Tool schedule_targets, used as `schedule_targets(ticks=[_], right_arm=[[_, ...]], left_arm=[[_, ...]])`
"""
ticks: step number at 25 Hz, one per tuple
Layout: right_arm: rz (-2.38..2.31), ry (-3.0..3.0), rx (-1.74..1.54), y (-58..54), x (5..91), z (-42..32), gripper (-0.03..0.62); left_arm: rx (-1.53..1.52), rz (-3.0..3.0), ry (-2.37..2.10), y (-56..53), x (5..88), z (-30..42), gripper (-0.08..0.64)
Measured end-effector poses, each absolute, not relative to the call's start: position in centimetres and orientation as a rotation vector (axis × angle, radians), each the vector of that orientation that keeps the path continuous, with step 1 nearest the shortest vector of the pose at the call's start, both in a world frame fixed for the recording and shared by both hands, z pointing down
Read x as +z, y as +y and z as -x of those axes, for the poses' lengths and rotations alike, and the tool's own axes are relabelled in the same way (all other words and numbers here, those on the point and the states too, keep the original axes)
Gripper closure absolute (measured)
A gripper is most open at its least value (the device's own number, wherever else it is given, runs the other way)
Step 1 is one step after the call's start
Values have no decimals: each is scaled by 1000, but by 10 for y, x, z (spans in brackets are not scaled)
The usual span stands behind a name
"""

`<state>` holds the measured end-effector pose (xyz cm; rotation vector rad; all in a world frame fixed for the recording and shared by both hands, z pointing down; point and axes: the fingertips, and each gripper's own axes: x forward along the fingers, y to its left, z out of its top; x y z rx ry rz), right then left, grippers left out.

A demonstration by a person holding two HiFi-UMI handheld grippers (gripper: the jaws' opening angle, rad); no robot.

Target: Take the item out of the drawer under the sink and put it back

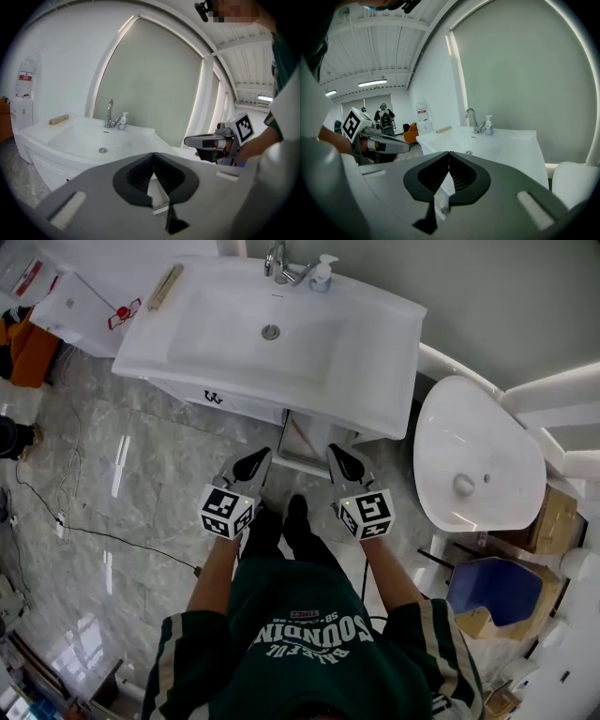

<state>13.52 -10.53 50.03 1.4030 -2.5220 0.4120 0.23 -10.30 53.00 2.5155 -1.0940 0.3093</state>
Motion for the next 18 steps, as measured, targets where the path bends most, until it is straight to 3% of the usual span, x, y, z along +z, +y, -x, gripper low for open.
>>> schedule_targets(ticks=[7, 14, 18], right_arm=[[-1291, -2463, 492, -101, 555, -126, 588], [-1184, -2401, 570, -101, 614, -118, 502], [-1150, -2366, 604, -106, 645, -114, 494]], left_arm=[[324, -2500, -1081, -106, 552, -5, 509], [352, -2454, -1094, -107, 586, 6, 509], [367, -2422, -1107, -108, 602, 14, 509]])
